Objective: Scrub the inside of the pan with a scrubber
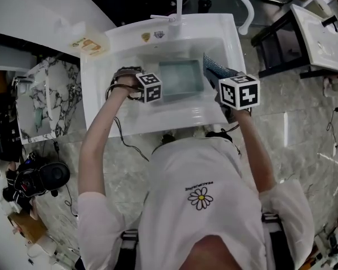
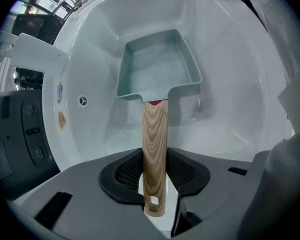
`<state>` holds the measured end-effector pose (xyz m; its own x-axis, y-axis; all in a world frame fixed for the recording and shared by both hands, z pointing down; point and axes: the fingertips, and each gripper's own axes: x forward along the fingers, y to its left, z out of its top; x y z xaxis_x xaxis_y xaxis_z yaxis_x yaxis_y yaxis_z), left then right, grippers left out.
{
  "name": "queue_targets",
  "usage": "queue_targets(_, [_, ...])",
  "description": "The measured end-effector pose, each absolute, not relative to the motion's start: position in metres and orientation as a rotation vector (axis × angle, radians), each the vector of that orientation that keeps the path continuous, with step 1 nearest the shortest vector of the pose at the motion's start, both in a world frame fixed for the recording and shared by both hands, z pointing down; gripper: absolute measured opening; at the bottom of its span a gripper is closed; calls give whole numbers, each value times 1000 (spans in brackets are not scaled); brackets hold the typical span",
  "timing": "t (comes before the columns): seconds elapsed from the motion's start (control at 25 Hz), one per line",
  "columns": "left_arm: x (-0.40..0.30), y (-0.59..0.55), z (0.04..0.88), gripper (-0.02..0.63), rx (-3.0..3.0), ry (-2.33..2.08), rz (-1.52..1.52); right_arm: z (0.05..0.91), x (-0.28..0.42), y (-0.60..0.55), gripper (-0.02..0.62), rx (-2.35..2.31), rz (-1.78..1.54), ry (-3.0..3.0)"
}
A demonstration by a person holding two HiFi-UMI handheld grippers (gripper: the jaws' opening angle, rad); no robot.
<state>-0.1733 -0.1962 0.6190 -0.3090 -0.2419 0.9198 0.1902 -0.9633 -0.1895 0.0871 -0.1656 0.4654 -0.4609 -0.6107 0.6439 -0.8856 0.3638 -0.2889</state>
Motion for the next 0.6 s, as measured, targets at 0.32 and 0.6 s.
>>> queue_targets(0.32, [-175, -200, 617, 138, -1670, 86, -2317, 574, 59, -213, 60, 949, 878, -1905])
queue_targets(0.6, [-173, -199, 617, 138, -1699, 92, -2290, 638, 57, -228, 61, 784, 1035, -1636])
